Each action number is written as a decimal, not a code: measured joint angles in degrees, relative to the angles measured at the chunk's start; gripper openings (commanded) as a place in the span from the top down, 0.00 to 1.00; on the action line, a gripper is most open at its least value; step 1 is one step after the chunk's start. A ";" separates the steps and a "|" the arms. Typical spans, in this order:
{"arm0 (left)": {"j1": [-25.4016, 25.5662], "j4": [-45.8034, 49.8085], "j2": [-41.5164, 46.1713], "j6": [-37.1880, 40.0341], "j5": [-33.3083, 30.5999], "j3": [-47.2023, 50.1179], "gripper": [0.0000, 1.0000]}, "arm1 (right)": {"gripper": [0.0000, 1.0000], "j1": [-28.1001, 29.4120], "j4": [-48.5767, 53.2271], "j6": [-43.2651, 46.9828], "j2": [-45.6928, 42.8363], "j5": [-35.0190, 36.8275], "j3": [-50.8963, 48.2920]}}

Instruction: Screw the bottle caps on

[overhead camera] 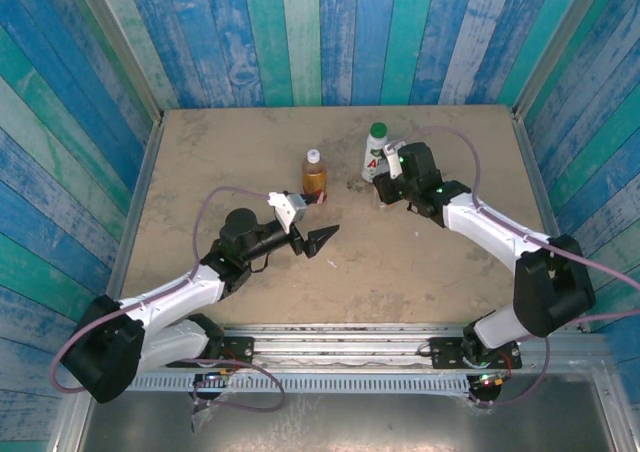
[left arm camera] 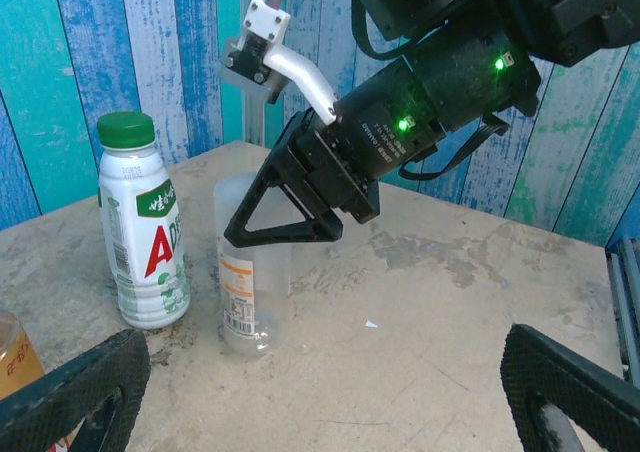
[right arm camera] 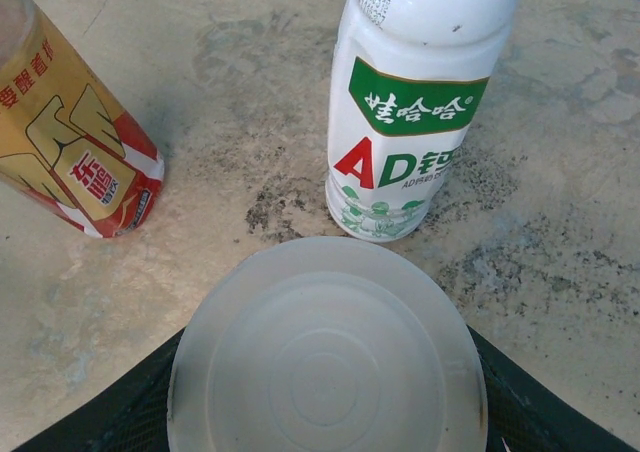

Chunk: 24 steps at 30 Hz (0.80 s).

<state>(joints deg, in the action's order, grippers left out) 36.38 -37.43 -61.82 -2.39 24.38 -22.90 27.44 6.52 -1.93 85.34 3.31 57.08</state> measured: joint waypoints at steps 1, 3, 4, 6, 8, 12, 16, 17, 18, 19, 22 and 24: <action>0.00 0.11 0.00 0.00 0.02 0.00 0.06 | 0.45 0.00 -0.39 -0.07 0.00 -0.11 -0.42; 0.00 0.48 0.00 0.00 0.13 -0.02 0.06 | 0.42 0.00 -0.68 -0.20 0.00 -0.33 -1.11; 0.00 0.76 0.00 0.00 0.15 -0.09 0.06 | 0.41 0.00 -0.76 -0.20 0.00 -0.37 -1.42; 0.00 1.25 0.00 0.00 0.17 -0.26 0.06 | 0.39 0.00 -0.79 -0.22 0.00 -0.39 -1.77; 0.00 1.86 0.00 0.02 0.15 -0.52 0.06 | 0.39 0.00 -0.92 -0.22 0.02 -0.39 -1.81; 0.00 2.82 0.00 0.37 0.11 -0.87 0.06 | 0.38 0.00 -1.16 -0.22 0.02 -0.59 -1.81; 0.00 3.21 0.00 0.63 -0.07 -0.87 0.06 | 0.30 0.00 -1.16 -0.17 0.00 -0.66 -1.81; 0.00 3.21 0.00 0.68 -0.09 -0.87 0.06 | 0.29 0.00 -1.18 -0.13 -0.02 -0.70 -1.81; 0.00 3.21 0.00 0.70 -0.11 -0.87 0.06 | 0.27 0.00 -1.16 -0.09 -0.11 -0.74 -1.81; 0.00 3.23 0.00 0.81 -0.11 -0.87 0.06 | 0.25 0.00 -1.11 0.02 -0.20 -0.74 -1.81; 0.00 3.65 0.02 1.11 -0.24 -0.92 0.06 | 0.18 0.00 -0.81 0.22 -0.61 -0.74 -1.81; 0.00 4.22 0.17 1.31 -0.48 -0.94 0.06 | 0.15 0.00 -0.37 0.33 -1.42 -0.68 -1.81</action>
<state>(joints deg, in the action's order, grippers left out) 36.38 -33.21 -61.65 -1.08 23.90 -23.83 27.44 6.15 -1.61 83.92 2.63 55.27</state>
